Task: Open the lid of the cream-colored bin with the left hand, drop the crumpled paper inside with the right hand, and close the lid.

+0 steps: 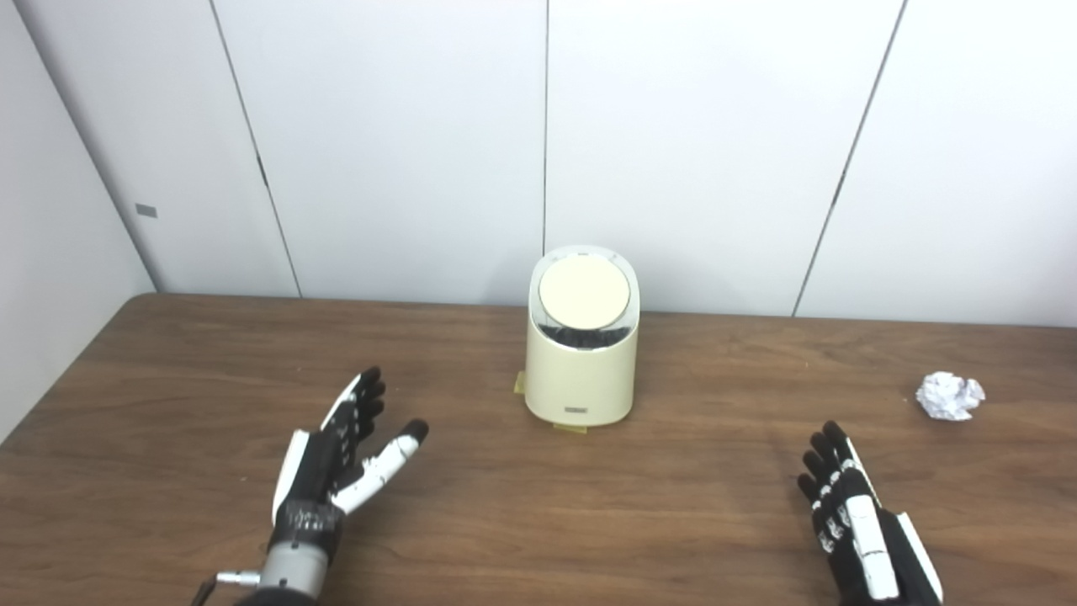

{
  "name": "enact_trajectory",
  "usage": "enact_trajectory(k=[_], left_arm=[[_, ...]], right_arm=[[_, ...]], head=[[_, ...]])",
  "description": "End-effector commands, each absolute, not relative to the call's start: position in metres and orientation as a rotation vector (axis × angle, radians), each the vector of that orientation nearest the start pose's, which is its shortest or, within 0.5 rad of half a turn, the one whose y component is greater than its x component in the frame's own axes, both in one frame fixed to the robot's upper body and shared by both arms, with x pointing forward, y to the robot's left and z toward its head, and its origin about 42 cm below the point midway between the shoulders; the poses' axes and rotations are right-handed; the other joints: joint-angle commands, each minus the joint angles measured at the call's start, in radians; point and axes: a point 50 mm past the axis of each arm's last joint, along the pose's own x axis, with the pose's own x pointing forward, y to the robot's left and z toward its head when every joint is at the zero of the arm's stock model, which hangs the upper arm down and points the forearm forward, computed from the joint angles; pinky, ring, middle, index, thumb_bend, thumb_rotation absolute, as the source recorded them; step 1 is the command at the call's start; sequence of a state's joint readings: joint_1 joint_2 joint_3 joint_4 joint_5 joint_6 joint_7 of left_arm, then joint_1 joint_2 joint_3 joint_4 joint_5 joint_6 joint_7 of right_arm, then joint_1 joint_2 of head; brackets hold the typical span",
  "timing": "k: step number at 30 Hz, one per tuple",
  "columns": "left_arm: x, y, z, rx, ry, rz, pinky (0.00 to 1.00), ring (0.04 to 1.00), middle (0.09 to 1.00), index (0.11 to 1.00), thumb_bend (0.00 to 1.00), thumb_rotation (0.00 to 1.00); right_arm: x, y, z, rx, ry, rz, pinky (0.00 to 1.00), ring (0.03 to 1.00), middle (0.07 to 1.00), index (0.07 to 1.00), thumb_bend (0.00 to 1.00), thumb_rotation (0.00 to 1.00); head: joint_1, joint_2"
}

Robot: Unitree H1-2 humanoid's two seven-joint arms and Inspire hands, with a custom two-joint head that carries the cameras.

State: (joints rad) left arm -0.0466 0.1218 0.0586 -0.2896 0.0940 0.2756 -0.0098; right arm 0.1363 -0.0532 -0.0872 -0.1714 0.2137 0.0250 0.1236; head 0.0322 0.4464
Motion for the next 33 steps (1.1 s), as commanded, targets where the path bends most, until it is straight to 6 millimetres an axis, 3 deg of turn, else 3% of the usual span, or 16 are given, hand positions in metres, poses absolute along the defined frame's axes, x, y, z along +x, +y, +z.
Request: enact_trajectory(k=[1, 6, 17, 33], left_arm=[[0.306, 0.248, 0.201, 0.222, -0.146, 0.057, 0.91, 0.904, 0.917, 0.953, 0.79, 0.38], [0.323, 0.238, 0.218, 0.262, -0.167, 0.031, 0.84, 0.872, 0.900, 0.925, 0.82, 0.35], [0.365, 0.213, 0.251, 0.358, -0.222, -0.052, 0.80, 0.875, 0.898, 0.912, 0.82, 0.31], [0.414, 0.185, 0.277, 0.480, -0.227, -0.084, 0.83, 0.872, 0.888, 0.909, 0.86, 0.35]], right_arm=[[0.216, -0.251, 0.083, 0.161, 0.033, 0.013, 1.00, 1.000, 1.000, 0.995, 0.46, 0.83], [0.214, -0.251, 0.081, 0.162, 0.035, 0.011, 1.00, 1.000, 1.000, 0.993, 0.47, 0.84], [0.215, -0.250, 0.075, 0.159, 0.046, 0.011, 1.00, 1.000, 1.000, 0.992, 0.47, 0.82], [0.213, -0.247, 0.073, 0.150, 0.054, 0.012, 1.00, 1.000, 1.000, 0.985, 0.47, 0.83]], head=[[0.001, -0.006], [-0.001, -0.013], [-0.004, -0.034], [-0.009, -0.029]])
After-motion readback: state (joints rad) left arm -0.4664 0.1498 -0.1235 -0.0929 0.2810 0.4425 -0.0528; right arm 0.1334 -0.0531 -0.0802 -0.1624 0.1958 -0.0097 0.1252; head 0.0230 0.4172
